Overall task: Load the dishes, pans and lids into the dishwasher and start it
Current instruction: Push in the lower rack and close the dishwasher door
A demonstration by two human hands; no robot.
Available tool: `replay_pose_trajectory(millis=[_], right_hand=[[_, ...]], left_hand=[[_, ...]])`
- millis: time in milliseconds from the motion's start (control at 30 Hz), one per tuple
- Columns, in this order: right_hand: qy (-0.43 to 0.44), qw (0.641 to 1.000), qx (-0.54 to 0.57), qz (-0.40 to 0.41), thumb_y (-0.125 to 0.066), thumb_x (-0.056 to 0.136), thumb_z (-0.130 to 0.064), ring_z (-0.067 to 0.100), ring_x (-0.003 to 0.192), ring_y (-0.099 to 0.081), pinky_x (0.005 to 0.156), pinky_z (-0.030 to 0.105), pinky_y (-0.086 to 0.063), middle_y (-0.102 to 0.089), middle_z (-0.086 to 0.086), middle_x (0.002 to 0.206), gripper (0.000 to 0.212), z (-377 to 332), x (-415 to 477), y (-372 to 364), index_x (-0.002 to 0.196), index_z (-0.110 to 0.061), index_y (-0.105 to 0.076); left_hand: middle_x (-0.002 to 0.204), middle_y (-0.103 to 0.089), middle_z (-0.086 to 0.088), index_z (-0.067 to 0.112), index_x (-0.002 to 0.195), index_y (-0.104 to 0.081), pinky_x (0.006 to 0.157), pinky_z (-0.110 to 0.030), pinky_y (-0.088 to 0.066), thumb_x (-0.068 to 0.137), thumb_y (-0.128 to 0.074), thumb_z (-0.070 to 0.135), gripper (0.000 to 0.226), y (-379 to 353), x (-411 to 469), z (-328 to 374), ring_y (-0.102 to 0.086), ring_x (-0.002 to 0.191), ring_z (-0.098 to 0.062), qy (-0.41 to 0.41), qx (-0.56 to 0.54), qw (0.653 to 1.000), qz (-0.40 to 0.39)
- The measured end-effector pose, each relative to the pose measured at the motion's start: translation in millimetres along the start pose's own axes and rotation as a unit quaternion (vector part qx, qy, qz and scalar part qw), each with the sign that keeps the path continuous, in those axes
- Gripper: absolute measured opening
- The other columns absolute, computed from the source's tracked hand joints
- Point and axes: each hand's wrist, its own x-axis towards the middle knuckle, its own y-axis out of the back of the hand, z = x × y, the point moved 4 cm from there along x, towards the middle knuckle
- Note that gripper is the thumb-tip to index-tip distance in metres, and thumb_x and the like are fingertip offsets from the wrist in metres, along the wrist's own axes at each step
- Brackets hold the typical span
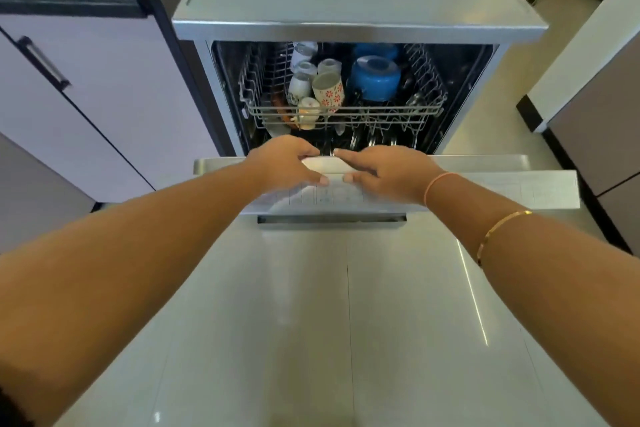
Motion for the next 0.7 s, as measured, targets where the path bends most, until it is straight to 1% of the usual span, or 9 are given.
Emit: replay_pose_trajectory(millis=[67, 100, 167, 233, 300, 367, 500, 600, 700], right_hand=[[-0.054, 0.996, -0.028, 0.063, -0.02, 0.098, -0.051, 0.025, 0.135, -0.032, 0.112, 0.049, -0.023, -0.038, 0.007, 0.146, 0.049, 5, 11, 4, 0.146, -0.043, -0.016], [-0.087, 0.991, -0.04, 0.09, -0.017, 0.099, -0.049, 0.027, 0.141, -0.022, 0.115, 0.053, -0.013, -0.029, 0.008, 0.152, 0.049, 6, 17, 7, 0.147, -0.041, -0.016], [-0.142, 0.979, -0.037, 0.142, -0.013, 0.1, -0.047, 0.029, 0.146, -0.003, 0.115, 0.055, 0.0, -0.012, 0.009, 0.158, 0.049, 6, 30, 13, 0.148, -0.038, -0.014], [-0.174, 0.968, -0.013, 0.179, -0.011, 0.1, -0.045, 0.029, 0.145, 0.01, 0.114, 0.055, 0.008, 0.003, 0.009, 0.159, 0.051, 8, 44, 17, 0.149, -0.034, -0.006], [-0.183, 0.961, 0.001, 0.207, -0.012, 0.1, -0.045, 0.028, 0.144, 0.018, 0.114, 0.054, 0.011, 0.015, 0.008, 0.157, 0.054, 13, 56, 20, 0.149, -0.031, 0.005], [-0.174, 0.957, -0.004, 0.232, -0.014, 0.099, -0.048, 0.028, 0.142, 0.022, 0.114, 0.055, 0.011, 0.022, 0.008, 0.155, 0.059, 20, 67, 26, 0.148, -0.028, 0.013], [-0.126, 0.955, -0.046, 0.264, -0.015, 0.096, -0.058, 0.03, 0.142, 0.021, 0.11, 0.062, 0.01, 0.023, 0.012, 0.155, 0.067, 32, 87, 43, 0.147, -0.029, 0.015], [-0.101, 0.954, -0.064, 0.276, -0.012, 0.09, -0.066, 0.029, 0.144, 0.017, 0.107, 0.065, 0.011, 0.018, 0.012, 0.156, 0.072, 39, 104, 53, 0.148, -0.031, 0.012], [-0.116, 0.953, -0.085, 0.267, -0.005, 0.085, -0.069, 0.026, 0.145, 0.015, 0.105, 0.067, 0.011, 0.014, 0.01, 0.157, 0.075, 46, 122, 63, 0.148, -0.032, 0.01]], left_hand=[[0.131, -0.056, 0.005, 0.029, 0.133, -0.05, 0.109, -0.047, -0.03, 0.078, -0.064, 0.055, 0.062, 12, 11, -4, -0.05, 0.121, -0.019, 0.034, -0.004, 0.997, 0.073], [0.134, -0.054, 0.006, 0.03, 0.133, -0.048, 0.113, -0.051, -0.022, 0.083, -0.058, 0.055, 0.057, 16, 16, -2, -0.047, 0.125, -0.02, 0.042, 0.026, 0.992, 0.116], [0.142, -0.047, 0.004, 0.027, 0.136, -0.044, 0.115, -0.053, -0.006, 0.094, -0.042, 0.05, 0.048, 17, 22, 6, -0.035, 0.135, -0.021, 0.034, 0.102, 0.975, 0.195], [0.155, -0.024, 0.0, 0.023, 0.146, -0.027, 0.115, -0.049, 0.005, 0.1, -0.023, 0.043, 0.05, 13, 27, 13, -0.012, 0.145, -0.023, 0.025, 0.16, 0.954, 0.253], [0.159, 0.001, -0.005, 0.017, 0.15, -0.006, 0.114, -0.043, 0.013, 0.101, -0.016, 0.04, 0.056, 12, 37, 12, 0.009, 0.146, -0.024, 0.02, 0.181, 0.937, 0.297], [0.157, 0.013, -0.011, 0.011, 0.149, 0.007, 0.113, -0.041, 0.015, 0.098, -0.014, 0.045, 0.065, 19, 49, 8, 0.015, 0.144, -0.028, 0.012, 0.186, 0.925, 0.33], [0.156, 0.003, -0.022, 0.007, 0.149, 0.002, 0.113, -0.049, 0.008, 0.092, -0.012, 0.059, 0.079, 38, 69, 10, 0.004, 0.144, -0.037, -0.02, 0.227, 0.901, 0.37], [0.156, 0.003, -0.021, 0.008, 0.149, 0.002, 0.112, -0.052, 0.009, 0.086, -0.01, 0.068, 0.088, 53, 88, 12, 0.005, 0.143, -0.039, -0.023, 0.255, 0.895, 0.365], [0.157, 0.005, -0.017, 0.006, 0.149, 0.004, 0.111, -0.052, 0.011, 0.083, -0.009, 0.072, 0.094, 65, 109, 12, 0.006, 0.144, -0.036, -0.023, 0.28, 0.892, 0.354]])
